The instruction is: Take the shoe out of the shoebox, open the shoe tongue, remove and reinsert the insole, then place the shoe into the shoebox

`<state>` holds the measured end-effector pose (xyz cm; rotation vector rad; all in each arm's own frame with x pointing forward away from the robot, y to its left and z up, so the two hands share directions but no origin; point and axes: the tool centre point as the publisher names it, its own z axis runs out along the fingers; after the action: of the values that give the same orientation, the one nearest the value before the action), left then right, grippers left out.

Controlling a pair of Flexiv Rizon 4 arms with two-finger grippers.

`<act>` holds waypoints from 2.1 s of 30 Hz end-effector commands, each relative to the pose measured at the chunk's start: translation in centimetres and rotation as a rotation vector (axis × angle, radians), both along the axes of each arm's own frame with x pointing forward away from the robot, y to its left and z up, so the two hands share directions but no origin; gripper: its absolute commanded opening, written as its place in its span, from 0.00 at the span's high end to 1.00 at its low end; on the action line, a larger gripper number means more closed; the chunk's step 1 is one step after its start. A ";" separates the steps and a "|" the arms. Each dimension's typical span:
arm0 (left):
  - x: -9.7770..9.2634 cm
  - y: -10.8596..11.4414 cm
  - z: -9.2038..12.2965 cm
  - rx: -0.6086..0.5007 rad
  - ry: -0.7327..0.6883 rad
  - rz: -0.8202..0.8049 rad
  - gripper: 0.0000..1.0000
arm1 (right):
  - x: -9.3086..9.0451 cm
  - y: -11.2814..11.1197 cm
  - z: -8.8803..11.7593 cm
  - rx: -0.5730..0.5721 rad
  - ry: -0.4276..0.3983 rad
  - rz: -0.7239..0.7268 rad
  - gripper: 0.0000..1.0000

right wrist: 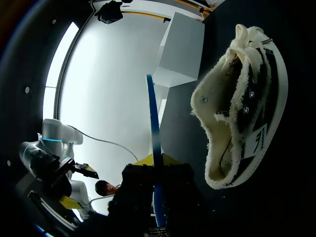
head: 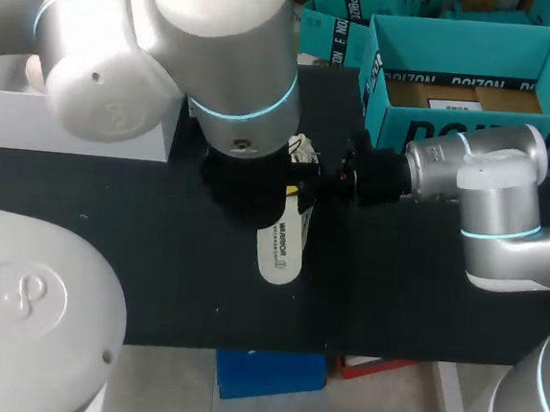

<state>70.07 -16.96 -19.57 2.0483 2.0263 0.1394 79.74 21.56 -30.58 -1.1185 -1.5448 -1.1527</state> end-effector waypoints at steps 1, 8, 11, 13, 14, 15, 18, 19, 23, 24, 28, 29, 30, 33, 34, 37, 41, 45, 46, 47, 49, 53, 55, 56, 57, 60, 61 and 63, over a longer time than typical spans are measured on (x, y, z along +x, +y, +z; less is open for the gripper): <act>0.7 -0.8 -1.3 0.001 -0.029 0.031 0.00 | 0.0 0.1 0.0 -0.003 0.001 0.000 1.00; 1.2 -1.8 -3.8 -0.064 -0.015 0.040 0.00 | 0.0 0.1 0.0 -0.003 0.001 0.000 1.00; 1.2 -2.1 -4.4 -0.069 -0.006 0.035 0.00 | 0.0 0.1 0.0 -0.003 0.001 0.000 1.00; 1.2 -2.2 -4.6 -0.065 -0.002 0.029 0.00 | 0.0 0.1 0.0 -0.003 0.001 0.000 1.00; 1.2 -2.3 -4.7 -0.062 -0.001 0.027 0.00 | 0.0 0.1 0.0 -0.003 0.001 0.000 1.00; 1.2 -2.3 -4.7 -0.049 -0.007 0.024 0.00 | 0.0 0.1 0.0 -0.003 0.001 0.000 1.00; 1.1 -2.3 -4.6 -0.025 -0.018 0.024 0.00 | 0.0 0.1 0.0 -0.003 0.001 0.000 1.00; 1.1 -2.3 -4.6 -0.019 -0.024 0.024 0.00 | 0.0 0.1 0.0 -0.003 0.001 0.000 1.00; 1.3 -2.2 -4.7 0.007 -0.040 0.022 0.00 | 0.0 0.1 0.0 -0.003 0.001 0.000 1.00; 1.5 -2.2 -4.8 0.010 -0.040 0.022 0.00 | 0.0 0.1 0.0 -0.003 0.001 0.000 1.00; 2.6 -2.0 -4.9 0.014 -0.041 0.029 0.00 | 0.0 0.1 0.0 -0.003 0.001 0.000 1.00; 2.9 -2.0 -5.0 0.017 -0.042 0.029 0.00 | 0.0 0.1 0.0 -0.003 0.001 0.000 1.00; 3.3 -1.9 -5.0 0.018 -0.041 0.030 0.00 | 0.0 0.1 0.0 -0.003 0.001 0.000 1.00; 4.3 -1.8 -5.0 0.022 -0.044 0.032 0.00 | 0.0 0.1 0.0 -0.003 0.001 0.000 1.00; 4.8 -1.7 -5.0 0.024 -0.047 0.031 0.00 | 0.0 0.1 0.0 -0.003 0.001 0.000 1.00; 6.4 -1.3 -4.7 0.030 -0.054 0.033 0.00 | 0.0 0.1 0.0 -0.003 0.001 0.000 1.00; 8.7 -0.7 -4.3 0.033 -0.059 0.044 0.00 | 0.0 0.1 0.0 -0.003 0.001 0.000 1.00; 11.1 -0.4 -4.0 0.023 -0.060 0.052 0.00 | 0.0 0.1 0.0 -0.003 0.001 0.000 1.00; 11.7 -0.4 -4.0 0.029 -0.067 0.053 0.00 | 0.0 0.1 0.0 -0.003 0.001 0.000 1.00; 12.4 -0.3 -3.9 0.028 -0.067 0.054 0.00 | 0.0 0.1 0.0 -0.003 0.001 0.000 1.00; 13.6 -0.2 -3.9 0.017 -0.063 0.056 0.00 | 0.0 0.1 0.0 -0.003 0.001 0.000 1.00; 16.1 0.1 -3.7 0.018 -0.072 0.063 0.00 | 0.0 0.1 0.0 -0.003 0.001 0.000 1.00; 17.1 0.2 -3.6 0.019 -0.074 0.064 0.00 | 0.0 0.1 0.0 -0.003 0.001 0.000 1.00; 17.6 0.1 -3.5 0.017 -0.075 0.065 0.00 | 0.0 0.1 0.0 -0.003 0.001 0.000 1.00; 18.0 0.1 -3.5 0.016 -0.075 0.065 0.00 | 0.0 0.1 0.0 -0.003 0.001 0.000 1.00; 19.1 0.0 -3.5 0.010 -0.071 0.063 0.00 | 0.0 0.1 0.0 -0.003 0.001 0.000 1.00; 19.4 -0.1 -3.5 0.008 -0.070 0.062 0.00 | 0.0 0.1 0.0 -0.003 0.001 0.000 1.00; 20.0 -0.1 -3.5 0.005 -0.066 0.064 0.00 | 0.0 0.1 0.0 -0.003 0.001 0.000 1.00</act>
<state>89.03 -16.77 -22.69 1.9462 2.0497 0.2391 79.75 21.58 -30.58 -1.1185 -1.5447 -1.1527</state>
